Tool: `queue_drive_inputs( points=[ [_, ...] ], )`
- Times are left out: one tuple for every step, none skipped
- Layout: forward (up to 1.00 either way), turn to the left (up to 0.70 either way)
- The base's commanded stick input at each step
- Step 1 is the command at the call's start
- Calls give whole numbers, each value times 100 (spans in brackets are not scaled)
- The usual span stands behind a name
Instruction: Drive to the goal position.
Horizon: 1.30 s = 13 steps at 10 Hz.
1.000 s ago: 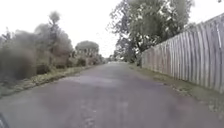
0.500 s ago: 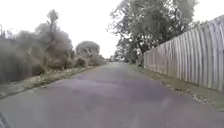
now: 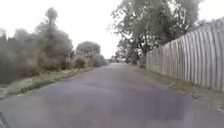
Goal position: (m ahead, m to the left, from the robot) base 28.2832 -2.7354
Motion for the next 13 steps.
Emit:
queue_drive_inputs(
  points=[
    [100, -1],
    [100, -2],
    [100, -3],
    [100, -40],
    [100, -40],
    [100, -40],
    [100, -21],
    [100, -10],
    [100, 0],
    [100, 0],
    [100, 0],
    [100, 0],
    [100, 0]
  ],
)
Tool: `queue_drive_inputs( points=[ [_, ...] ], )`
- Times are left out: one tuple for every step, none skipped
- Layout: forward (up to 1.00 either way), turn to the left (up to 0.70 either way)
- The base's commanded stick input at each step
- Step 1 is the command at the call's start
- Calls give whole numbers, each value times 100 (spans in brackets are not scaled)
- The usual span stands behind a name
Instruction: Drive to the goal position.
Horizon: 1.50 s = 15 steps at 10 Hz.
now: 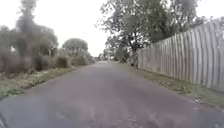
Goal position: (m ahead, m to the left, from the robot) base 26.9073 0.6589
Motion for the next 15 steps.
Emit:
queue_drive_inputs(
  points=[
    [100, 0],
    [100, 0],
    [100, 0],
    [100, 0],
    [100, 0],
    [100, 0],
    [100, 0],
    [100, 0],
    [100, 0],
    [100, 0],
    [100, 0],
    [100, 0],
    [100, 0],
    [100, 0],
    [100, 0]
  ],
)
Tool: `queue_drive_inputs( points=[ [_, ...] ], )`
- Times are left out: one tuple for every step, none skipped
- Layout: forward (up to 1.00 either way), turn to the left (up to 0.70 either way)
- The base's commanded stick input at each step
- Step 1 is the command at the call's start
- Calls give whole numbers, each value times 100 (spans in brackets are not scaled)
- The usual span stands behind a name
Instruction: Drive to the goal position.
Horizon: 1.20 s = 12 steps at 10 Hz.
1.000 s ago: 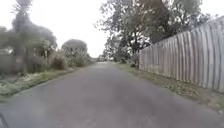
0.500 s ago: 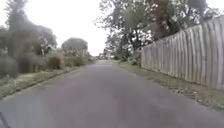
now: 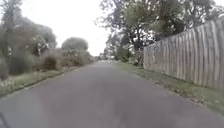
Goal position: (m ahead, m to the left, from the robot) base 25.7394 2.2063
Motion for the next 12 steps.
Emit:
queue_drive_inputs(
  points=[
    [100, 0],
    [100, 0],
    [100, 0],
    [100, 0],
    [100, 0],
    [100, 0],
    [100, 0],
    [100, 0],
    [100, 0],
    [100, 0],
    [100, 0],
    [100, 0]
  ],
)
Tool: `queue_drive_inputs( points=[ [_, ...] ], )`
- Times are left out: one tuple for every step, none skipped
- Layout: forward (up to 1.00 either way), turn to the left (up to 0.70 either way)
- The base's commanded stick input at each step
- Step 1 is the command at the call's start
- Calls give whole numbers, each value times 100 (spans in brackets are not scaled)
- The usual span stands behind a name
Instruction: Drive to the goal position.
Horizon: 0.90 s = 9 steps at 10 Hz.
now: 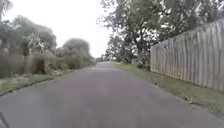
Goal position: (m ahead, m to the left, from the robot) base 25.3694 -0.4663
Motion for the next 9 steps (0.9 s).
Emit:
queue_drive_inputs(
  points=[
    [100, 0],
    [100, 0],
    [100, 0],
    [100, 0],
    [100, 0],
    [100, 0],
    [100, 0],
    [100, 0],
    [100, 0]
  ],
)
